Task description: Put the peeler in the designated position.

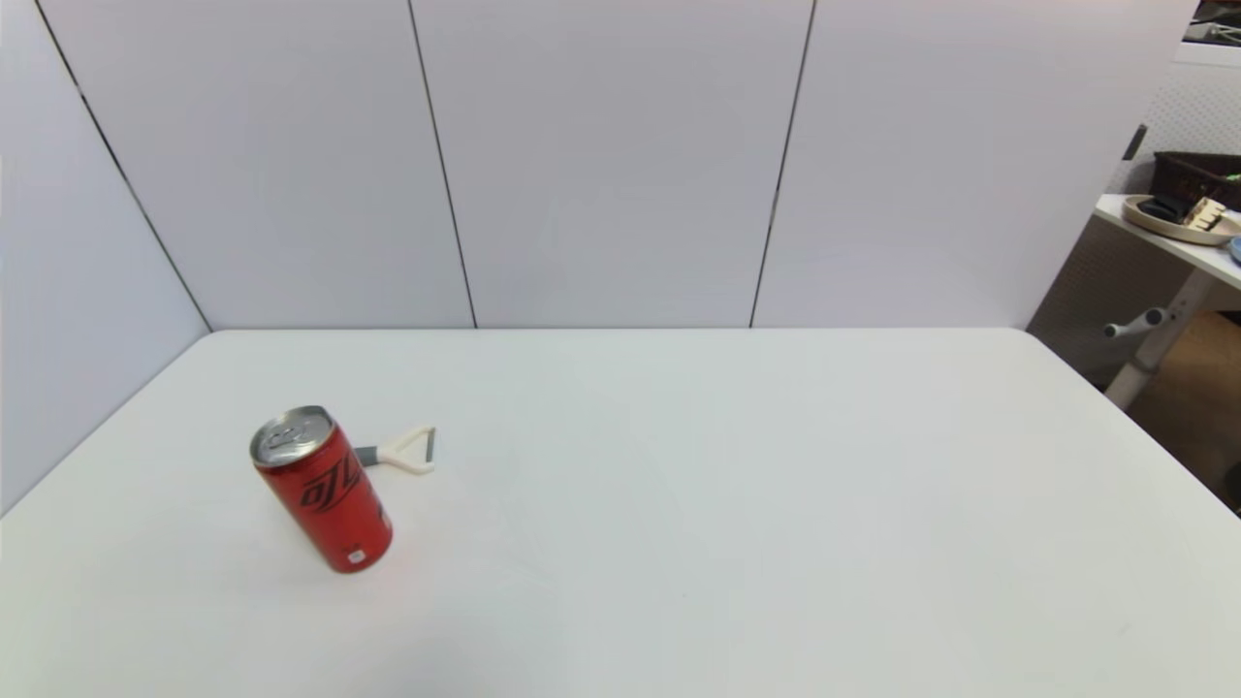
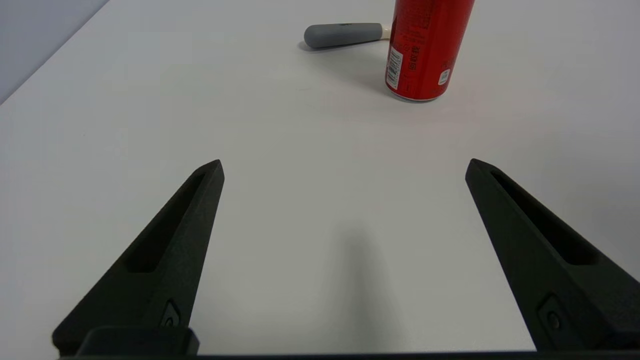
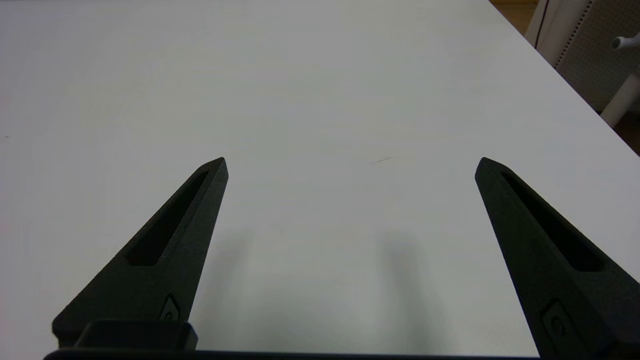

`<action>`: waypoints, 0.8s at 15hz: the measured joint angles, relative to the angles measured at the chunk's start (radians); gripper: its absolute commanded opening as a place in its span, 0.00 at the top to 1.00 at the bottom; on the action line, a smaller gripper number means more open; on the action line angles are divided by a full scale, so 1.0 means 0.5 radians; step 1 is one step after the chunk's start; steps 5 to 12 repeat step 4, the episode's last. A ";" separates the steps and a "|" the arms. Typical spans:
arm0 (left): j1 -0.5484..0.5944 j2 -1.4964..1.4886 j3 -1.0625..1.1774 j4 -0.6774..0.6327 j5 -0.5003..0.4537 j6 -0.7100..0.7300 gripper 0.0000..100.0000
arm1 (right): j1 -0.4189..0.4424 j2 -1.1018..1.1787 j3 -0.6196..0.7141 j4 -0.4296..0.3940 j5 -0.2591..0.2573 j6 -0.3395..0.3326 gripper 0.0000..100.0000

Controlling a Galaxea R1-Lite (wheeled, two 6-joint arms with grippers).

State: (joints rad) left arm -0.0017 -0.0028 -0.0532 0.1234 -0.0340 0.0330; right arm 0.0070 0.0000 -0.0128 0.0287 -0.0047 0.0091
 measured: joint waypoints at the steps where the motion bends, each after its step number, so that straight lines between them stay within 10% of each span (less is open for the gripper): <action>1: 0.000 0.000 0.000 0.000 0.000 0.000 0.00 | 0.000 0.000 0.000 0.011 -0.002 -0.003 0.00; 12: 0.000 0.000 0.000 0.000 0.002 0.000 0.00 | 0.000 0.000 -0.001 0.001 0.000 0.000 0.00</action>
